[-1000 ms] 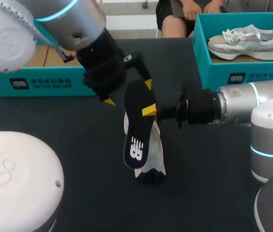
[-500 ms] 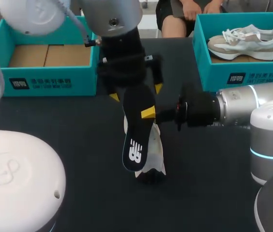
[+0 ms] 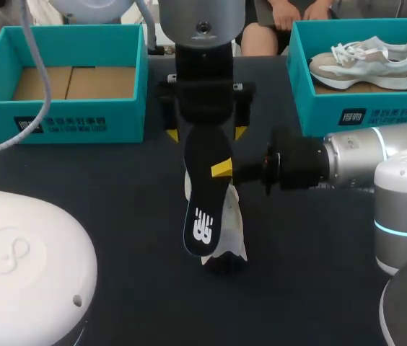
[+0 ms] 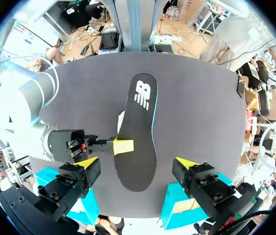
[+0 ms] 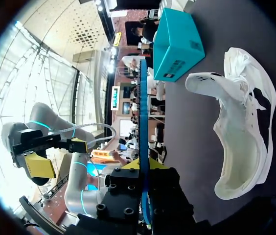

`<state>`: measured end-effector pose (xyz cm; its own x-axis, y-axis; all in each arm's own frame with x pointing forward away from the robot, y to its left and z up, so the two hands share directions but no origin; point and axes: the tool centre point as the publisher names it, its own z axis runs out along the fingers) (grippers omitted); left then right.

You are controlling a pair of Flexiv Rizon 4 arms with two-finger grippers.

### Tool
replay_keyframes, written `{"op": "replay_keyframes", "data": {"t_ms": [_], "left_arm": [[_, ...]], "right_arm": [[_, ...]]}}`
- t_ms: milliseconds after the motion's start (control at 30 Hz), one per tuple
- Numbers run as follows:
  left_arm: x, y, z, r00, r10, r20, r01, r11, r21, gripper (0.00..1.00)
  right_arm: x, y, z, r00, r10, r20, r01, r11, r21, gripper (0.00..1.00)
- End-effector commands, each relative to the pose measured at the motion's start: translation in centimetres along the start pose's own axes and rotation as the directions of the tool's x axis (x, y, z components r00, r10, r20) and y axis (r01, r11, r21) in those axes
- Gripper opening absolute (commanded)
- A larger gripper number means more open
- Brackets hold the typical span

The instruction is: Take the shoe out of the shoebox, open the shoe tongue, remove and reinsert the insole, then place the shoe into the shoebox

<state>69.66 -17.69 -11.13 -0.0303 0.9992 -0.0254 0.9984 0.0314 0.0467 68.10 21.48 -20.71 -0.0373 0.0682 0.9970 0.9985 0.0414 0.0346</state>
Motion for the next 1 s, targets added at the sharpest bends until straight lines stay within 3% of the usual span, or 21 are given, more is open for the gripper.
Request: {"op": "replay_keyframes", "data": {"t_ms": [33, 400, 567, 800, 1000], "left_arm": [[1.0, -0.1, 0.2, 0.999, -0.003, 0.034, 0.003, 1.0, -0.003, 1.0], [1.3, 0.2, 0.5, 0.996, -0.021, 0.082, 0.021, 1.0, 0.002, 1.0], [2.8, 0.2, 0.5, 0.919, 0.027, 0.394, -0.017, 0.999, -0.029, 1.0], [3.9, 0.2, 1.5, 0.802, 0.043, 0.595, -0.019, 0.999, -0.046, 1.0], [6.0, 0.4, 2.2, 0.596, 0.016, 0.803, 0.054, 0.997, -0.06, 1.0]], "right_arm": [[-0.1, -0.1, 0.2, 1.0, -0.001, 0.0, 0.001, 1.0, -0.003, 0.0], [-0.1, 0.0, 0.0, 1.0, 0.001, 0.002, -0.001, 1.0, -0.003, 0.0], [-0.2, -0.1, 0.1, 1.0, 0.003, -0.001, -0.003, 1.0, -0.004, 0.0], [-0.3, -0.1, 0.1, 1.0, 0.006, -0.003, -0.006, 1.0, -0.001, 0.0], [-0.3, -0.1, 0.1, 1.0, 0.006, -0.006, -0.006, 1.0, 0.002, 0.0]]}}
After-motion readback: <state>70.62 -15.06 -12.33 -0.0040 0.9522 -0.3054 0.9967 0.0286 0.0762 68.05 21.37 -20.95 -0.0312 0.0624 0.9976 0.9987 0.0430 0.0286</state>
